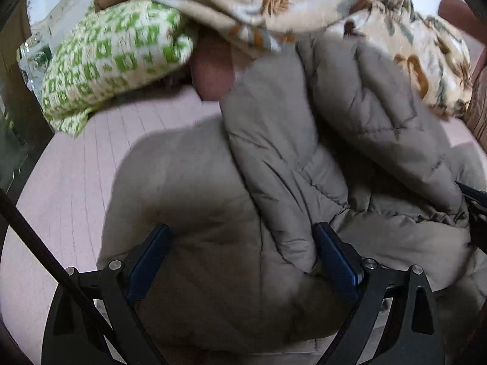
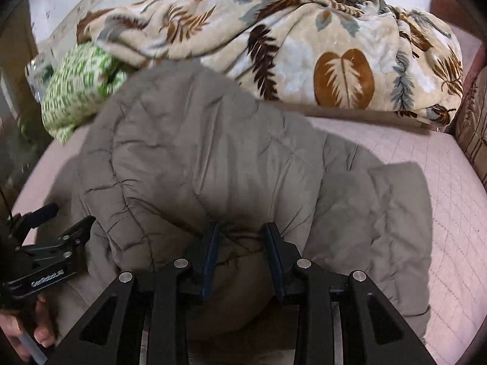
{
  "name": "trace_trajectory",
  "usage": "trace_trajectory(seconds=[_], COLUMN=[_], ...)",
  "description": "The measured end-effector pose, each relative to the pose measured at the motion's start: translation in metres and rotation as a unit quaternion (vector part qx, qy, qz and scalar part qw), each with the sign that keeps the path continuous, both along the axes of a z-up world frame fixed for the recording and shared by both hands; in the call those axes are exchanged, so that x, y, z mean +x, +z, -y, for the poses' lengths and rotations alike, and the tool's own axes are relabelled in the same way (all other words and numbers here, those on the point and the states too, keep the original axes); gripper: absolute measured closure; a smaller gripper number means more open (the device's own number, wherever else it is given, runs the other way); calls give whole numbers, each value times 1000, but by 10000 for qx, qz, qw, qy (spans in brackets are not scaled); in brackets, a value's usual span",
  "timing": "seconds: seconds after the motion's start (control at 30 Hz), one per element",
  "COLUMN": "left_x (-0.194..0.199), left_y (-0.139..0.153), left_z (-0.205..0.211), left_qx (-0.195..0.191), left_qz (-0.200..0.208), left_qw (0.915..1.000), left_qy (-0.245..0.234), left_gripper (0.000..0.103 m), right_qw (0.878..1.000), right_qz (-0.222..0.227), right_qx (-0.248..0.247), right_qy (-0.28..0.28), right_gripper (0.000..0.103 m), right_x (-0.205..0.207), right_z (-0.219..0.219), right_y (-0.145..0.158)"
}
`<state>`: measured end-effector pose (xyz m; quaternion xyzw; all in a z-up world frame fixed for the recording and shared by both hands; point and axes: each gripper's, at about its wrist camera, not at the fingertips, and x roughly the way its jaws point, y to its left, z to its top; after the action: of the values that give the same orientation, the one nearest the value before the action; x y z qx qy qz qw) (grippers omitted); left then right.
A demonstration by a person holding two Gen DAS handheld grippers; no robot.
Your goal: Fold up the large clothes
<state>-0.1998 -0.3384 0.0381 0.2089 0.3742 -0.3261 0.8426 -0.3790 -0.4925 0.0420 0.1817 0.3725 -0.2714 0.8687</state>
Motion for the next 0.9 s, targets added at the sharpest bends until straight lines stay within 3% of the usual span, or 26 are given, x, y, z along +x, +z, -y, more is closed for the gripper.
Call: trace_trajectory(seconds=[0.1, 0.23, 0.4, 0.6, 0.8, 0.9], left_x=[0, 1, -6, -20, -28, -28], left_y=[1, 5, 25, 42, 16, 5], left_z=[-1, -11, -21, -25, -10, -7], left_qx=[60, -164, -461, -669, -241, -105], left_qz=[-3, -124, -135, 85, -143, -194], left_qw=[10000, 9998, 9988, 9975, 9991, 9995], left_qy=[19, 9, -68, -192, -308, -242], left_gripper=[8, 8, 8, 8, 8, 8], right_qw=[9999, 9999, 9994, 9980, 9999, 10000], right_qz=[-60, -109, 338, 602, 61, 23], right_qx=[-108, -49, -54, -166, -124, 51], right_qy=[-13, 3, -81, 40, 63, 43], right_gripper=[68, 68, 59, 55, 54, 54], right_x=[0, -1, -18, -21, -1, 1], right_z=[-3, -1, -13, -38, -47, -42], right_y=[-8, -2, 25, 39, 2, -11])
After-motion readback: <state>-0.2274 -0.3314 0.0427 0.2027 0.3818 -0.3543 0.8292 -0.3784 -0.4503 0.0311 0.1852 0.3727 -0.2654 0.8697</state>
